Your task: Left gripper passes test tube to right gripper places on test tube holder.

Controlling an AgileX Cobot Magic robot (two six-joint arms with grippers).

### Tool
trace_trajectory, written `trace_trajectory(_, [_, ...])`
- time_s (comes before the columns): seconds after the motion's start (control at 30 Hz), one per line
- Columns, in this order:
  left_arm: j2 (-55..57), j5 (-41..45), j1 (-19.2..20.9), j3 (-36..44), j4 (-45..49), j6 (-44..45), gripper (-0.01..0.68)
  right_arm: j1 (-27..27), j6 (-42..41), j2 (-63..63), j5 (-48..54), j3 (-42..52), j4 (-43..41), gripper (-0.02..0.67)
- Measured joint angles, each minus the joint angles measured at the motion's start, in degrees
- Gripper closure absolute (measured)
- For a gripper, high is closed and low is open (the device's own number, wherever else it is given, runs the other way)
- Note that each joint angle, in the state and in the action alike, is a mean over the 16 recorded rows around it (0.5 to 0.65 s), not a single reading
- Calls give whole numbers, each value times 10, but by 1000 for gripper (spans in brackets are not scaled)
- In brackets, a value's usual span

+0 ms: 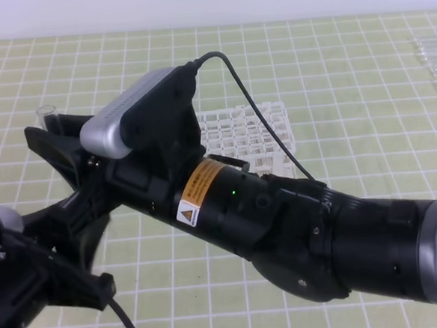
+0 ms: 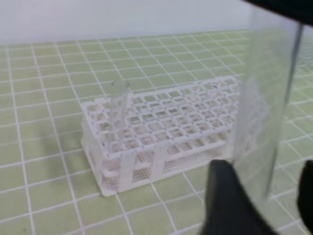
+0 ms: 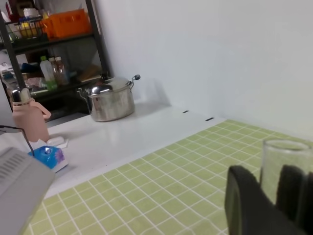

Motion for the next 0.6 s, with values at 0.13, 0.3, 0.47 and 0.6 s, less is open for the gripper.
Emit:
trace_trajectory(0.13, [0, 5, 0, 0, -2, 0, 245, -1, -7, -1, 6, 0, 0, 552])
trace_trajectory(0.3, [-1, 12, 0, 0, -5, -1, 162, -9, -22, -9, 26, 0, 4, 552])
trace_trajectory(0.47, [-9, 13, 0, 0, -7, -1, 261, -26, -41, -30, 60, 2, 8, 552])
trace_trajectory(0.6, [-33, -4, 0, 0, -7, -1, 390, -40, -58, -56, 94, 10, 10, 552])
